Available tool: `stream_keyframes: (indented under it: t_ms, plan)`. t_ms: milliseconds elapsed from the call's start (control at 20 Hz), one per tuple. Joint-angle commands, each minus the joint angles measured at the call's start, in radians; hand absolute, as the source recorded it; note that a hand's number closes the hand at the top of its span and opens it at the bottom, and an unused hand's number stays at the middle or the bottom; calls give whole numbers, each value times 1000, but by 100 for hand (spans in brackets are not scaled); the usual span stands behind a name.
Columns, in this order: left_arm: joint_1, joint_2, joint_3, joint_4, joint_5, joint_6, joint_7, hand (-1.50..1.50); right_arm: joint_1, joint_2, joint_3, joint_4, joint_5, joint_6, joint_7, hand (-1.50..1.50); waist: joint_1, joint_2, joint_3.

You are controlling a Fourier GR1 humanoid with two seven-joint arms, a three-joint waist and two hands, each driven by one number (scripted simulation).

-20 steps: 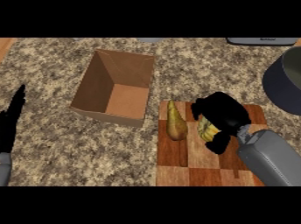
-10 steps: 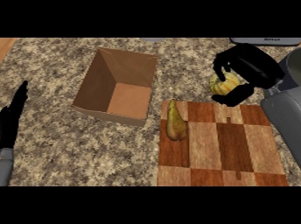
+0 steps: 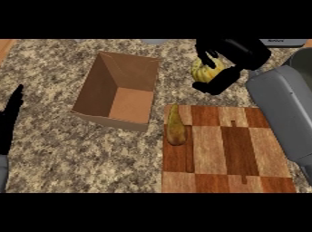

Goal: Pick the squash from the cutting board and place it in the cardboard box

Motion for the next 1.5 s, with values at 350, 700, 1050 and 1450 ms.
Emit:
stream_keyframes:
  t_ms: [350,700,1050,1450]
  plan:
    - [37,-36,-4,21,-20,16,-62,0,-211,274,-61,118,-83,74,222,150,-2,-1,-1]
    - [6,-25,5,-3,-16,-4,-12,0,-332,331,38,241,-239,50,393,150,12,-1,-1]
    - [-97,-43,-30,34,-41,-11,33,0,-470,333,183,473,-384,-114,387,150,61,13,-2]
    - [-117,-40,-25,61,-33,-29,3,0,-423,333,338,555,-498,-203,458,-150,96,23,-3]
